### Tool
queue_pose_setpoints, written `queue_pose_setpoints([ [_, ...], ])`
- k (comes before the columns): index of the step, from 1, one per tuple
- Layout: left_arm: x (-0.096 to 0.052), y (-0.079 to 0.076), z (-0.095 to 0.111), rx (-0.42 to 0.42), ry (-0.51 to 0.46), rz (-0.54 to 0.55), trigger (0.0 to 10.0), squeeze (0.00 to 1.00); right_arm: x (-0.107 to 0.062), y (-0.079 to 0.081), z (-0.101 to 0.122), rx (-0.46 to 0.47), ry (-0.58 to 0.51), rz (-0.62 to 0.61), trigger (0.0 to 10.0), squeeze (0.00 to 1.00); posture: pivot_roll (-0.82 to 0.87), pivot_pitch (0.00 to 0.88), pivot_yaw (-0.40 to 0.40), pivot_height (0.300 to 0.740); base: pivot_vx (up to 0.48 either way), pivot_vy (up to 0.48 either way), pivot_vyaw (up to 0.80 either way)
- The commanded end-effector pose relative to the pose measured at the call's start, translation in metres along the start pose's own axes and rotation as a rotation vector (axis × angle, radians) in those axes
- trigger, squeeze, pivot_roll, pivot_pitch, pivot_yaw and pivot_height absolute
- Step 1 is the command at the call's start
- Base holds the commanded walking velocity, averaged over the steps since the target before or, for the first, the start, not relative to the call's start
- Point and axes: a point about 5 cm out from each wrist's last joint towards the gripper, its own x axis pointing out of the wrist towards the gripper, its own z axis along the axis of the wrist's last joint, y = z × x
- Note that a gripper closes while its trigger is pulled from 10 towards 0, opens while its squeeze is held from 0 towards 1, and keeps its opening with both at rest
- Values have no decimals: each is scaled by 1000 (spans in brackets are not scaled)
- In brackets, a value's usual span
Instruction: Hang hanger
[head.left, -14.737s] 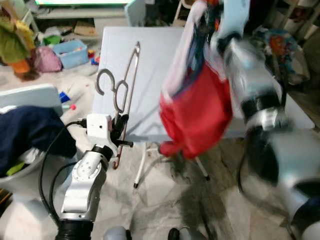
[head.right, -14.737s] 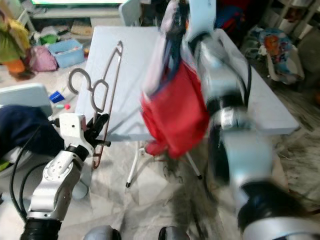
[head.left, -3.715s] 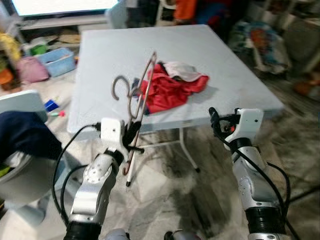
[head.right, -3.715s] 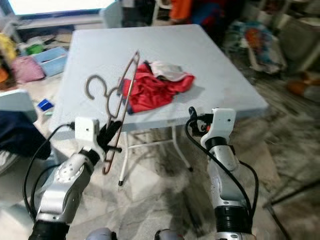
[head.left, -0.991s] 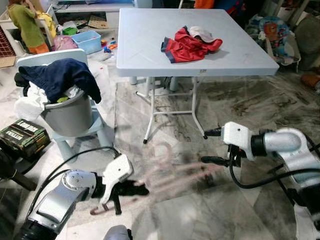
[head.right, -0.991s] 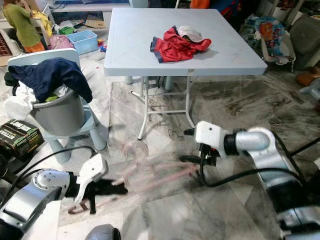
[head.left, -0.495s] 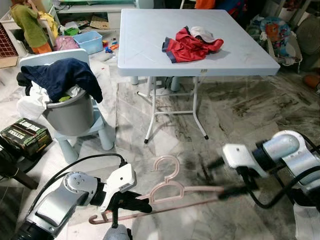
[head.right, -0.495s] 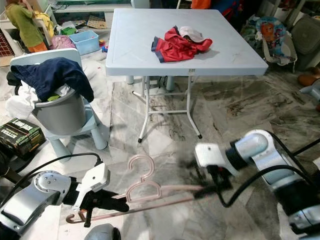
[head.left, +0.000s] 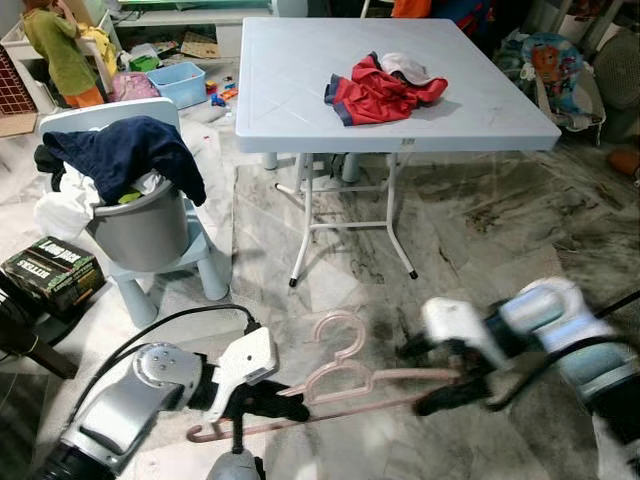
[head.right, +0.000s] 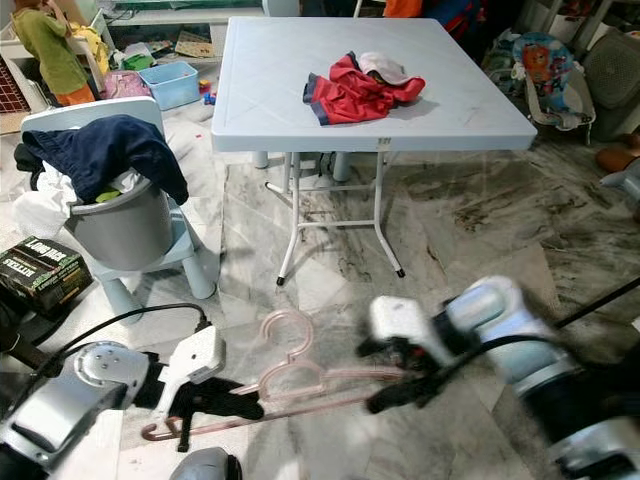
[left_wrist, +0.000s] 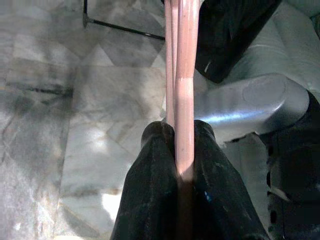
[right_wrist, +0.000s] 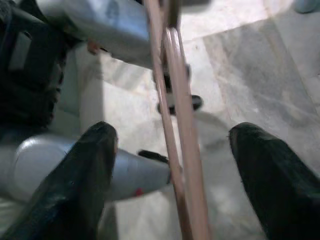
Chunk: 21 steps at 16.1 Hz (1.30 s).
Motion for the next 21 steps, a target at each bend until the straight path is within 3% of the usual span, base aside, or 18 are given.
queue_pose_setpoints([
  [1, 1, 1, 2, 21, 8, 9, 10000, 0, -1, 0, 2, -9, 12, -18, 0, 0, 45, 51, -47, 740, 0, 0, 0],
  [10, 8, 2, 0, 51, 19, 13, 10000, 0, 0, -7, 1, 14, 54, -83, 0, 0, 39, 44, -46, 740, 0, 0, 0],
  [21, 9, 3, -1, 55, 16, 27, 10000, 0, 5, -2, -3, 12, 69, -50, 0, 0, 42, 44, -49, 740, 0, 0, 0],
])
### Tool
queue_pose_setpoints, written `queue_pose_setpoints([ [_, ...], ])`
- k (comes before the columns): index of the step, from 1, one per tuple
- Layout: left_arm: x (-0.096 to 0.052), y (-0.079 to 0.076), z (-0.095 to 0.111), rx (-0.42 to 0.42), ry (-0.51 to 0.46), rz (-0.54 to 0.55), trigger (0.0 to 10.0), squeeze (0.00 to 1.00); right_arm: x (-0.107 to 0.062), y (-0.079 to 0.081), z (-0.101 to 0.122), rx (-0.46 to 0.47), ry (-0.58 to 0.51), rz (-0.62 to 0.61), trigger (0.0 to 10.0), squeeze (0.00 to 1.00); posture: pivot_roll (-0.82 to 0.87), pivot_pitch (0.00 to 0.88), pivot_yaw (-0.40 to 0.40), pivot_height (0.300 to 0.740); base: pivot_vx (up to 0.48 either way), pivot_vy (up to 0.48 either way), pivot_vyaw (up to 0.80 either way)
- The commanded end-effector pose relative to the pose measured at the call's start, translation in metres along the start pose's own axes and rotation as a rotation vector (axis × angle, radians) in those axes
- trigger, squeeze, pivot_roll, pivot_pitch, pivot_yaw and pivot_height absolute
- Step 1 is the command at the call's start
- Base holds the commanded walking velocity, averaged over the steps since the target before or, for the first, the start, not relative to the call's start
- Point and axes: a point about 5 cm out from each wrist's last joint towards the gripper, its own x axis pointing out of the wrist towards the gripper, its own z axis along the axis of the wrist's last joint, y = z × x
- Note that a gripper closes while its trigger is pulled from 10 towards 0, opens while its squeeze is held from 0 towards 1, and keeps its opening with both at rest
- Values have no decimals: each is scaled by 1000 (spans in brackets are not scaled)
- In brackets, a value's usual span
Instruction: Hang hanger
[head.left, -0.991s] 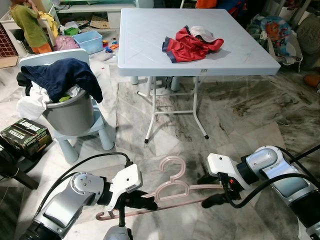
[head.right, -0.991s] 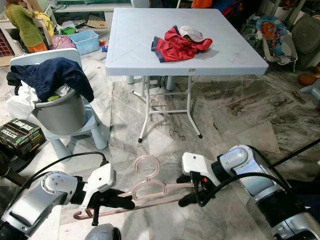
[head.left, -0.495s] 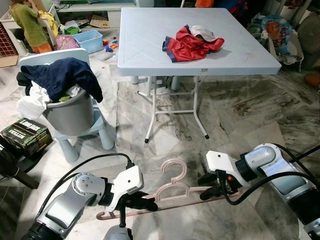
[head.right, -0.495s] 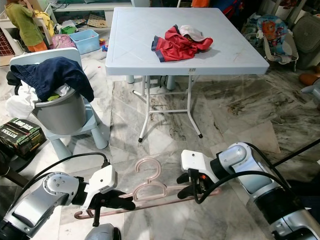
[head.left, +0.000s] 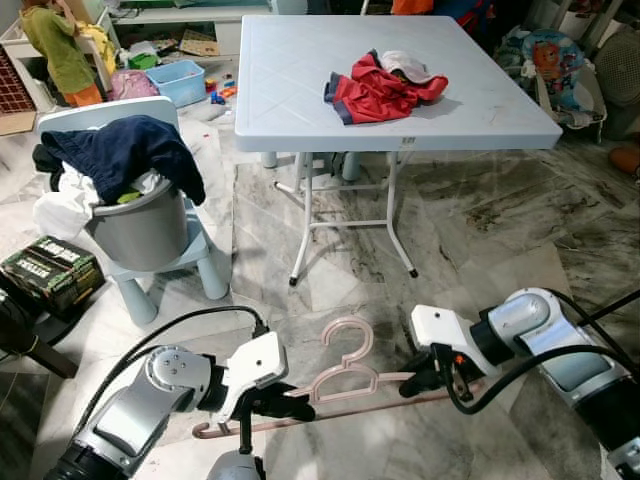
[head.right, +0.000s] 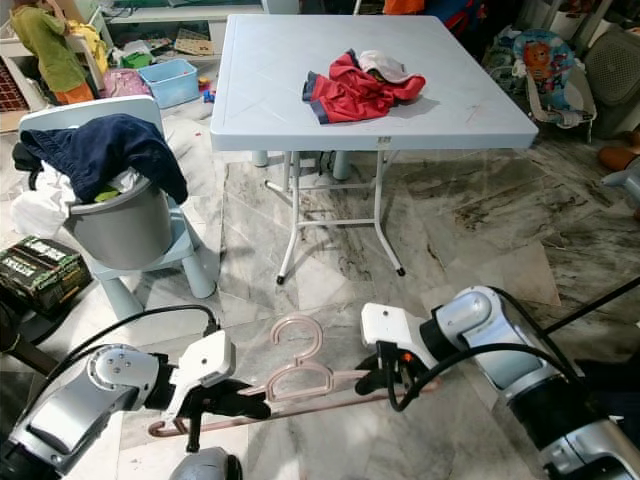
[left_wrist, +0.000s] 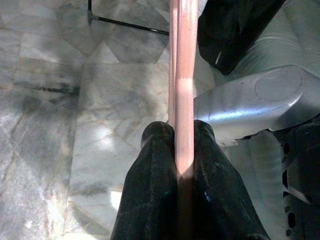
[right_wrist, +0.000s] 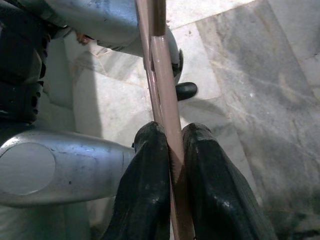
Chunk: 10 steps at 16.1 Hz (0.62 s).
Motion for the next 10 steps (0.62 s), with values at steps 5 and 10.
queue_pose_setpoints([
  [5, 3, 12, 9, -11, -71, 122, 10000, 1000, 6, 3, -4, -20, 14, -27, 0, 0, 41, 44, -51, 740, 0, 0, 0],
  [10, -6, 34, 29, 52, -241, 401, 10000, 1000, -1, -22, -26, -7, 87, -380, 0, 0, 39, 37, -52, 740, 0, 0, 0],
])
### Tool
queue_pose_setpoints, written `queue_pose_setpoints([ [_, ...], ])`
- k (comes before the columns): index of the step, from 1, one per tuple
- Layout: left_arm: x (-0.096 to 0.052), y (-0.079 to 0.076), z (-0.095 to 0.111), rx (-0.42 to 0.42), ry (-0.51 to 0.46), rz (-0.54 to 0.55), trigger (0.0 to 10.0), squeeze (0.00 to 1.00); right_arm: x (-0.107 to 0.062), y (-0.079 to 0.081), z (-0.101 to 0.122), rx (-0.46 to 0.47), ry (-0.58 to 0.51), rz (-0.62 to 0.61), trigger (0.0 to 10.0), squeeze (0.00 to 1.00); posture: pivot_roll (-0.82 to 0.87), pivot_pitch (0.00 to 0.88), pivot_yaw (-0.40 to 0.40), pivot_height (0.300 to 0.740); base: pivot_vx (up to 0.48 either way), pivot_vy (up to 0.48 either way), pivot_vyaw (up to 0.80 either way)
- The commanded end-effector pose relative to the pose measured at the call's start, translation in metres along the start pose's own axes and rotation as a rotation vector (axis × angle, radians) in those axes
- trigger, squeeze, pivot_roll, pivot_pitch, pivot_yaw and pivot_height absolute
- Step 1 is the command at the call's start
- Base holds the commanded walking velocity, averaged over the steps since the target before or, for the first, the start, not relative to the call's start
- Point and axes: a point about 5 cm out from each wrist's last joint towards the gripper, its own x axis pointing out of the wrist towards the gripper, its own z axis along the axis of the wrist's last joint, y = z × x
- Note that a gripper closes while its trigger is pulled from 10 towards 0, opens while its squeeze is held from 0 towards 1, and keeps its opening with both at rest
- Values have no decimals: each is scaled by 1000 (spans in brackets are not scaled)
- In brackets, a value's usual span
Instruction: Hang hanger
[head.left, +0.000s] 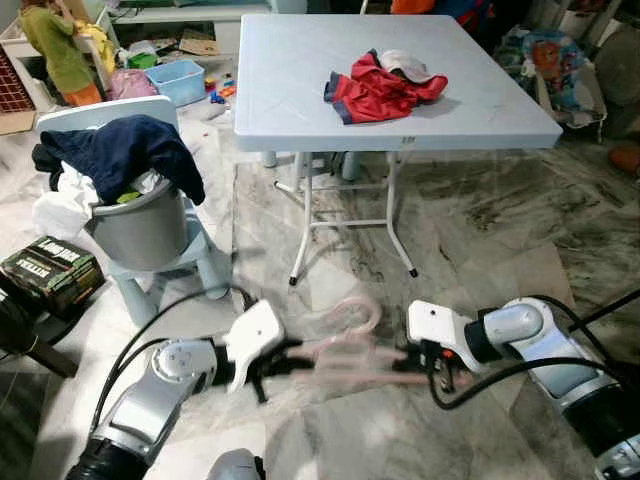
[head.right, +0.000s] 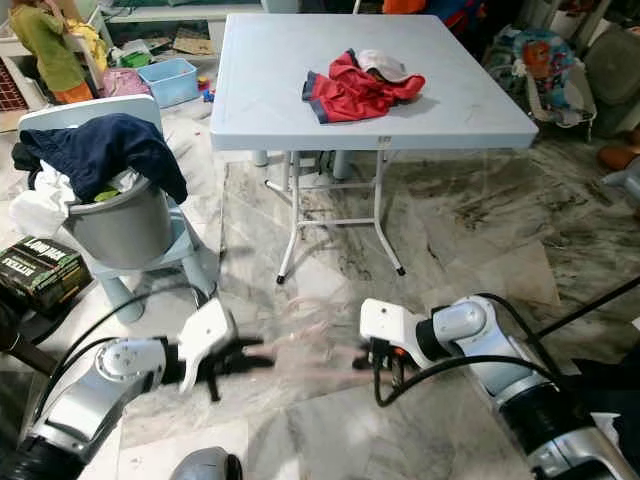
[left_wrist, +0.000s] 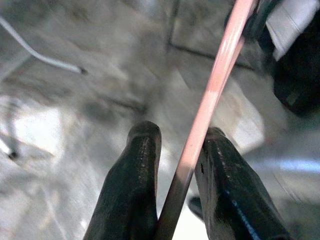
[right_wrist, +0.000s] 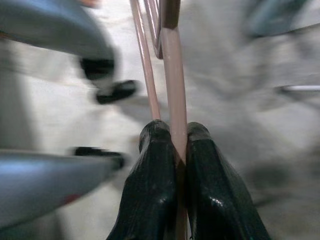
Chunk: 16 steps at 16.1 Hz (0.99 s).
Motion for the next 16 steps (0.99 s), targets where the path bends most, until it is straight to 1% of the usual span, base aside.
queue_pose_setpoints([
  [1, -7, 13, 25, 39, -145, 101, 10000, 1000, -10, -9, -20, 17, 99, -130, 0, 0, 46, 38, -53, 740, 0, 0, 0],
  [2, -11, 22, 32, 54, -184, 189, 10000, 1000, -15, -13, -25, 112, 58, -226, 0, 0, 46, 38, -53, 740, 0, 0, 0],
  [3, -15, 26, 31, 51, -189, 233, 10000, 1000, -16, -13, -30, 159, 47, -282, 0, 0, 49, 39, -51, 740, 0, 0, 0],
  [5, -17, 28, 25, 51, -184, 284, 10000, 1000, -15, -8, -43, 206, 62, -366, 0, 0, 49, 39, -50, 740, 0, 0, 0],
  [7, -15, 23, 15, 108, -128, 259, 10000, 1000, -13, -3, -49, 231, 58, -405, 0, 0, 47, 40, -47, 740, 0, 0, 0],
  [9, -11, 15, 4, 157, -66, 200, 10000, 1000, -12, -4, -45, 213, 44, -434, 0, 0, 43, 36, -44, 740, 0, 0, 0],
  [10, -9, 13, 2, 171, -54, 181, 10000, 1000, -12, -6, -42, 200, 42, -450, 0, 0, 42, 33, -43, 740, 0, 0, 0],
  [12, -8, 8, -2, 183, -27, 114, 10000, 1000, -14, -10, -33, 117, 13, -459, 0, 0, 43, 27, -44, 740, 0, 0, 0],
  [13, -9, 8, -5, 195, -18, 121, 10000, 1000, -16, -12, -30, 123, -5, -459, 0, 0, 42, 26, -44, 740, 0, 0, 0],
  [14, -10, 12, -7, 192, -20, 163, 10000, 1000, -19, -18, -34, 141, 31, -517, 0, 0, 42, 26, -44, 740, 0, 0, 0],
  [15, -10, 18, -6, 147, -42, 248, 10000, 1000, -21, -20, -39, 205, 35, -570, 0, 0, 41, 22, -48, 740, 0, 0, 0],
  [16, -10, 26, -3, 95, -76, 366, 10000, 1000, -21, -20, -41, 301, 4, -639, 0, 0, 41, 22, -48, 740, 0, 0, 0],
])
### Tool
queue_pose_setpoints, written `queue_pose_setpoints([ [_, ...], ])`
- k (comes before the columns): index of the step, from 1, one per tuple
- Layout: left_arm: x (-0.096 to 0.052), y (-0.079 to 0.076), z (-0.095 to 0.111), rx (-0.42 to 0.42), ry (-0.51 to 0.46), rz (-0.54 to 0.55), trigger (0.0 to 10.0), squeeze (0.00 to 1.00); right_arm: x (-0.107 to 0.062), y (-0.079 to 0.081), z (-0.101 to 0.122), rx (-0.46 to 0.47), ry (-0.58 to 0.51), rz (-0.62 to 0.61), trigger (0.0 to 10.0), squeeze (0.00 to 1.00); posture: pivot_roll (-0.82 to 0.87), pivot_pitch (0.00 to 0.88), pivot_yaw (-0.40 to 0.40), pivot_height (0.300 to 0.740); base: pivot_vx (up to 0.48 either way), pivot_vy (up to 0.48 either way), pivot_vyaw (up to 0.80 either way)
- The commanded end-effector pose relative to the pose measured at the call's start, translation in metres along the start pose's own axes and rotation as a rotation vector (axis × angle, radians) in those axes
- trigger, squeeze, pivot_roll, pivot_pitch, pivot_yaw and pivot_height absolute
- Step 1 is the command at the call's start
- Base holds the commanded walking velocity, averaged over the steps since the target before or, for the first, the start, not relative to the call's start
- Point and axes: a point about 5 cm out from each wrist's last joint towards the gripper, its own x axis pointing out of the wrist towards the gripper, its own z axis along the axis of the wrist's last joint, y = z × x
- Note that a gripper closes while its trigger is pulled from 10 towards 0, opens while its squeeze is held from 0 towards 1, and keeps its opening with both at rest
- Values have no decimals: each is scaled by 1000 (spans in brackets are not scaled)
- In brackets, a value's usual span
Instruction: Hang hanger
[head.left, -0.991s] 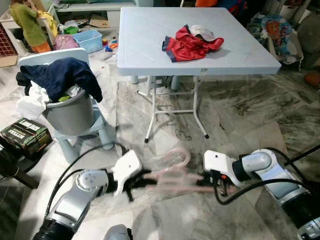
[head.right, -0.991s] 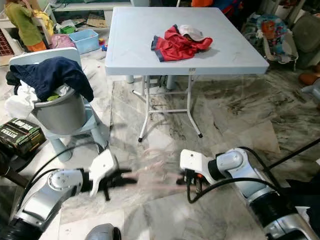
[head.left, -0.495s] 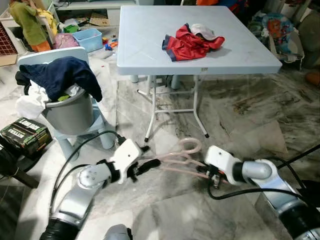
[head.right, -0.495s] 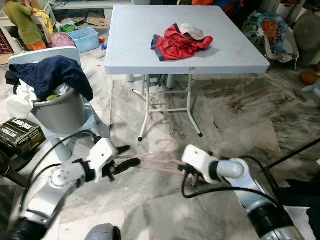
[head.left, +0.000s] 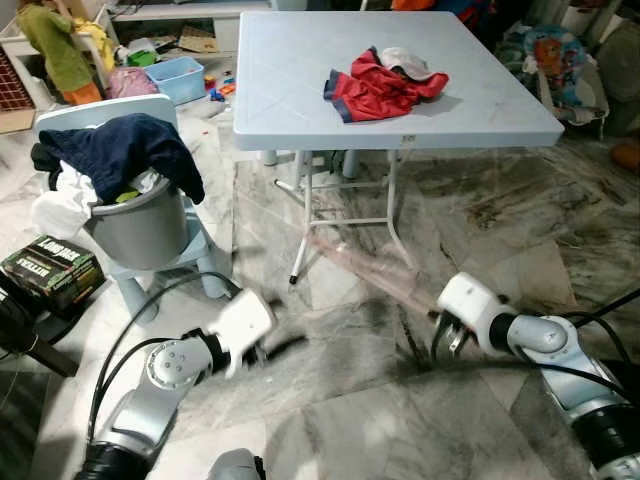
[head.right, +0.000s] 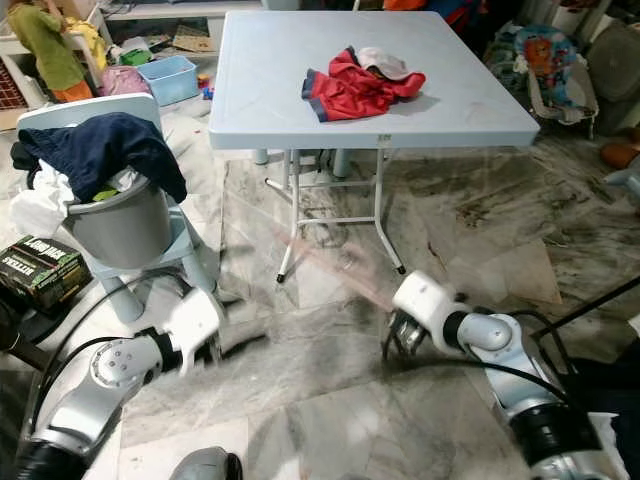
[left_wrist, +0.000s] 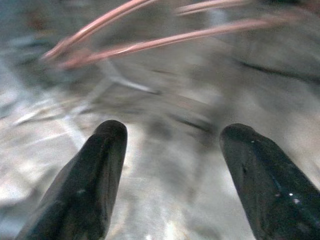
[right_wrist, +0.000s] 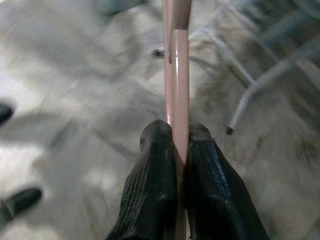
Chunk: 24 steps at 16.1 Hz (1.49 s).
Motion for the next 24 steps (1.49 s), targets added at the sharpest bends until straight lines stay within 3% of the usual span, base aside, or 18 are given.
queue_pose_setpoints([
  [1, -1, 12, 1, -75, -19, 141, 10000, 1000, -4, -2, -2, 113, -23, -102, 0, 0, 39, 22, -51, 740, 0, 0, 0],
  [3, -6, 15, 1, -248, -78, 293, 10000, 1000, -5, 14, 2, 437, -137, -268, 0, 0, 35, 22, -52, 740, 0, 0, 0],
  [4, -6, 16, -1, -308, -82, 326, 10000, 1000, -6, 19, 3, 535, -163, -306, 0, 0, 35, 22, -50, 740, 0, 0, 0],
  [5, -6, 16, -1, -345, -87, 345, 10000, 1000, -5, 23, 3, 600, -177, -348, 10000, 0, 35, 23, -47, 740, 0, 0, 0],
  [6, -4, 17, 0, -378, -94, 358, 10000, 0, -5, 29, 2, 693, -175, -411, 10000, 0, 37, 23, -45, 740, 0, 0, 0],
  [9, -1, 19, 4, -423, -105, 369, 10000, 0, -5, 40, 5, 765, -167, -449, 10000, 0, 39, 26, -39, 740, 0, 266, -800],
  [14, 0, 18, 11, -448, -128, 354, 10000, 0, -11, 29, 0, 832, -136, -533, 10000, 0, 36, 29, -38, 740, 0, 415, -800],
  [24, -1, 21, 12, -461, -123, 360, 10000, 0, -8, 32, 2, 864, -117, -536, 10000, 0, 36, 27, -41, 740, 0, 480, -800],
])
